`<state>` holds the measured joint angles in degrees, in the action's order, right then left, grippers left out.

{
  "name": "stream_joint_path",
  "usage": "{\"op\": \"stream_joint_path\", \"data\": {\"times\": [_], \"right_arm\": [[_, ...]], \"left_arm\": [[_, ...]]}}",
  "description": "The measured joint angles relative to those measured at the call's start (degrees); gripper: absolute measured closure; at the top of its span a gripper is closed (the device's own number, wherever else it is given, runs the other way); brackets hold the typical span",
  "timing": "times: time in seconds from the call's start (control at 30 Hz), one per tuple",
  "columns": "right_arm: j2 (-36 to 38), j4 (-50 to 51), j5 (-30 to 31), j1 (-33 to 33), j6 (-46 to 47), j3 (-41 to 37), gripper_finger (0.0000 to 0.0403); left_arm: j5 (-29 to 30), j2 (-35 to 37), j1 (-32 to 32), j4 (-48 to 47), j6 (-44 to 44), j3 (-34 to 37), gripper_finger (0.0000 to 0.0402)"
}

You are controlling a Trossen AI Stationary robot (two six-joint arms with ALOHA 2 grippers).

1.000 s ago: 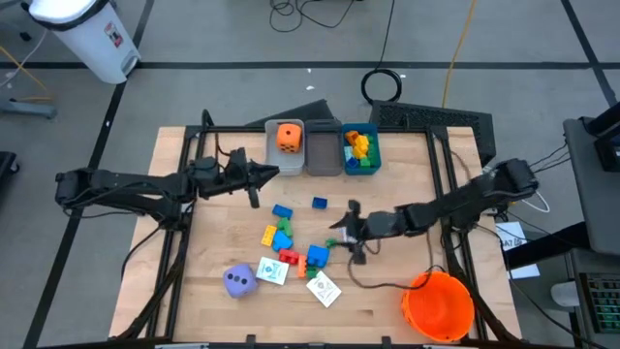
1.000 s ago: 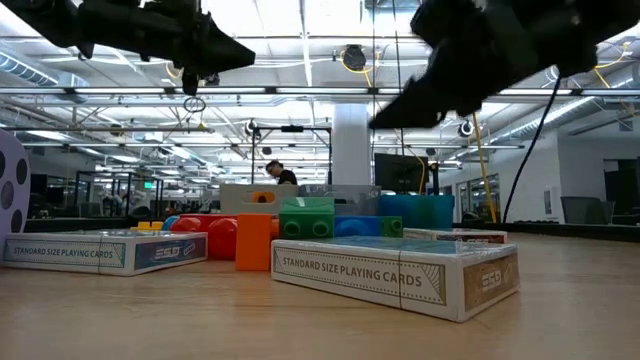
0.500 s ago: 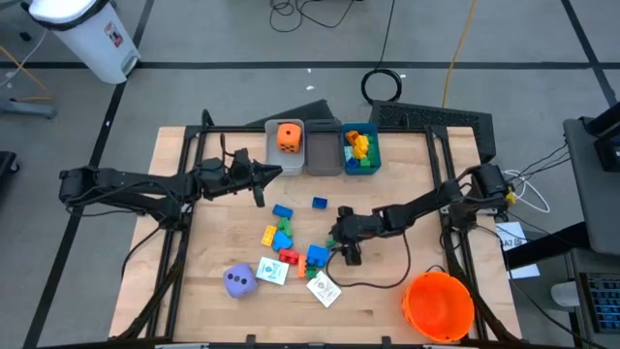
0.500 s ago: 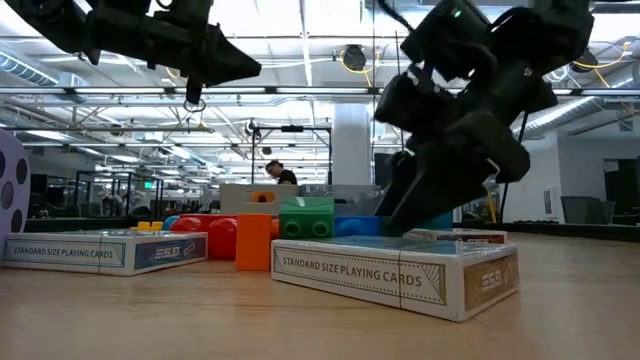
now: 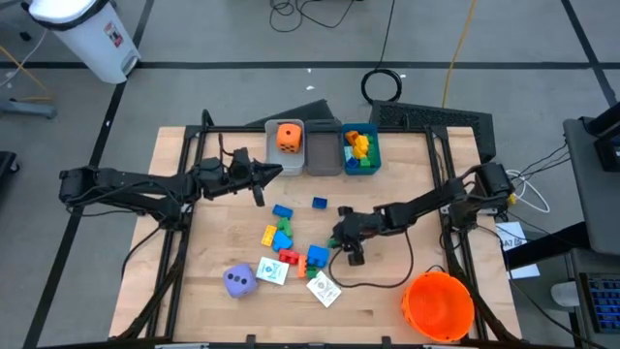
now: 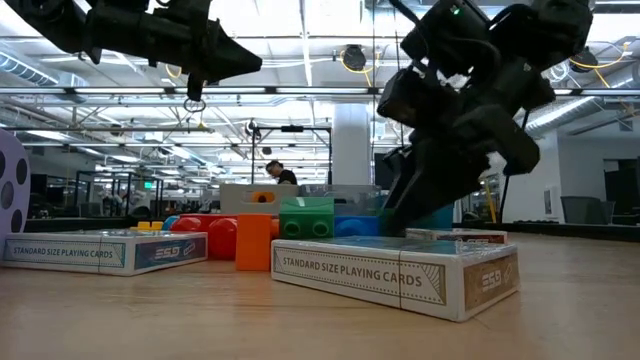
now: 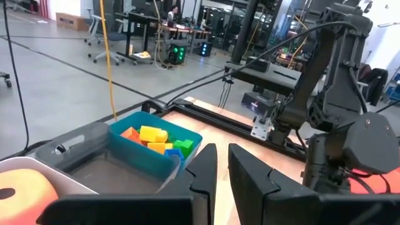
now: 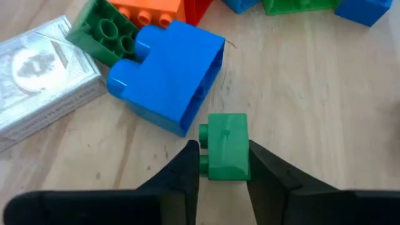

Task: Pick & Place Toys
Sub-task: Put the blue game piece into the blue bin

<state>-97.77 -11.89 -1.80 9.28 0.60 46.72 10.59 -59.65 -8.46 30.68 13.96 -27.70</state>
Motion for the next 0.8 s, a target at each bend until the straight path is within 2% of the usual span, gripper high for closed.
{"op": "stream_joint_path", "data": {"times": [0.23, 0.37, 0.47, 0.63, 0.7, 0.8], "right_arm": [[9.9, 8.0, 1.5, -1.0, 1.6, 0.0, 0.0304], [17.6, 11.5, 12.0, -1.6, 3.1, -0.3, 0.0293], [22.5, 11.7, 21.0, -2.7, 3.0, -1.7, 0.0304], [27.6, 9.2, 31.4, -8.6, 3.1, -5.6, 0.0311], [28.3, 7.0, 32.6, -12.9, 3.1, -7.2, 0.0311], [28.5, 3.9, 27.6, -20.7, 4.9, -8.9, 0.0297]], "left_arm": [[-0.1, 0.0, 0.3, -0.4, 1.6, 0.0, 0.0353], [-0.1, 0.0, 0.9, -0.6, 3.8, 0.0, 0.0353], [-0.1, 0.0, 1.7, -1.0, 4.4, 0.0, 0.0353], [-0.1, 0.0, 2.3, -1.0, 3.7, 0.0, 0.0353], [0.0, 0.0, 2.3, -0.7, 2.7, 0.0, 0.0353], [1.7, 0.0, 2.1, -0.1, 1.2, 0.0, 0.0353]]}}
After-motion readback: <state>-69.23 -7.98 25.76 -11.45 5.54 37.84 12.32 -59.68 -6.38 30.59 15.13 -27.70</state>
